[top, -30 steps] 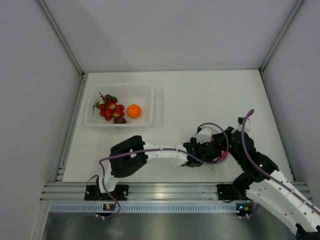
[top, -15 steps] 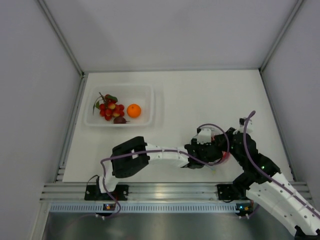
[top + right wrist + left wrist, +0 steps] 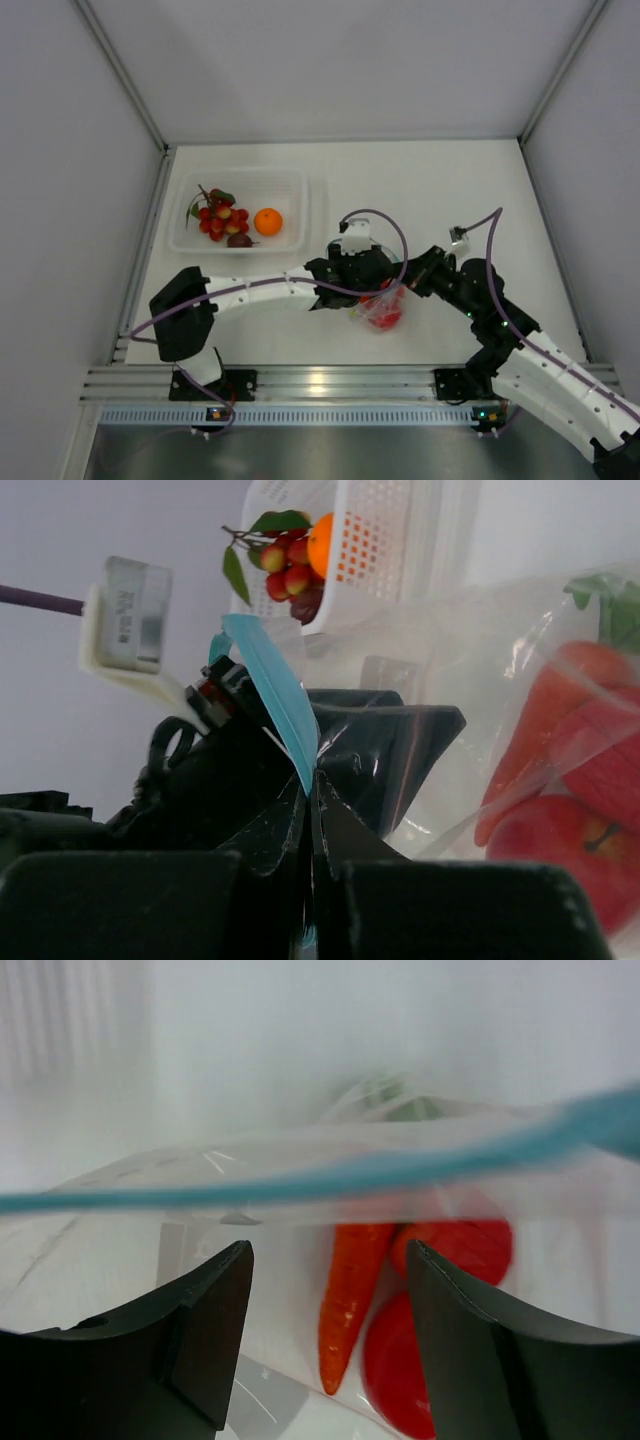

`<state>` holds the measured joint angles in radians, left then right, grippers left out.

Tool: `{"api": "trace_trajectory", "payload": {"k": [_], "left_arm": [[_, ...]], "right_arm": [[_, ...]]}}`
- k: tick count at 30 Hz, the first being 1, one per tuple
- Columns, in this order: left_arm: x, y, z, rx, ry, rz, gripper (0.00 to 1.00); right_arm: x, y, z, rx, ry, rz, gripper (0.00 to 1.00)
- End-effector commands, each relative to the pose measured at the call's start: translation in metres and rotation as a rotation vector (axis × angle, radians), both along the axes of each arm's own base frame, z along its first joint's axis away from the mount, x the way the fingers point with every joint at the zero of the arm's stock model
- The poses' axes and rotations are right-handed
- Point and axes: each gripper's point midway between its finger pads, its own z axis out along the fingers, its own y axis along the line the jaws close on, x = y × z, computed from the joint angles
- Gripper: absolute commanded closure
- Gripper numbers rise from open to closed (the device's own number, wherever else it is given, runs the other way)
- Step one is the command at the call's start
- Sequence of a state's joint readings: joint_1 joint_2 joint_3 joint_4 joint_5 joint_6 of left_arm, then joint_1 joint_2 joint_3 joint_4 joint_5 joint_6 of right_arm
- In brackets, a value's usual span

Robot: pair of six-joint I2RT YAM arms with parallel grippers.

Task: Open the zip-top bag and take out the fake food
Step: Pick up the fake vegetable from the zipper food storage bag.

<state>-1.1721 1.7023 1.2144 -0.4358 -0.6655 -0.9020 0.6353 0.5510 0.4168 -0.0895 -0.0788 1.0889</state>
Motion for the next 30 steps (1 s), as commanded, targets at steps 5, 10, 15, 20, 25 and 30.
{"api": "trace_trajectory", "payload": {"k": [5,10,15,20,25,30], "left_arm": [[-0.019,0.027,0.052,0.016,-0.055,-0.079,0.32],[-0.033,0.010,0.023,0.043,0.004,-0.110,0.34],[-0.040,-0.012,0.009,0.066,0.005,-0.120,0.35],[-0.049,-0.029,0.006,0.062,0.006,-0.144,0.39],[-0.051,-0.029,-0.006,0.079,0.015,-0.133,0.38],[-0.048,-0.029,-0.021,0.117,0.017,-0.119,0.37]], "right_arm": [[-0.011,0.030,0.058,0.240,-0.110,0.130,1.00],[-0.009,0.024,0.023,0.264,-0.071,0.094,1.00],[-0.007,0.010,-0.001,0.242,-0.050,0.058,1.00],[0.003,-0.018,-0.016,0.132,-0.038,-0.042,1.00],[0.014,-0.054,-0.008,-0.105,-0.090,-0.174,1.00],[0.012,-0.059,-0.005,-0.230,-0.083,-0.145,1.00]]}}
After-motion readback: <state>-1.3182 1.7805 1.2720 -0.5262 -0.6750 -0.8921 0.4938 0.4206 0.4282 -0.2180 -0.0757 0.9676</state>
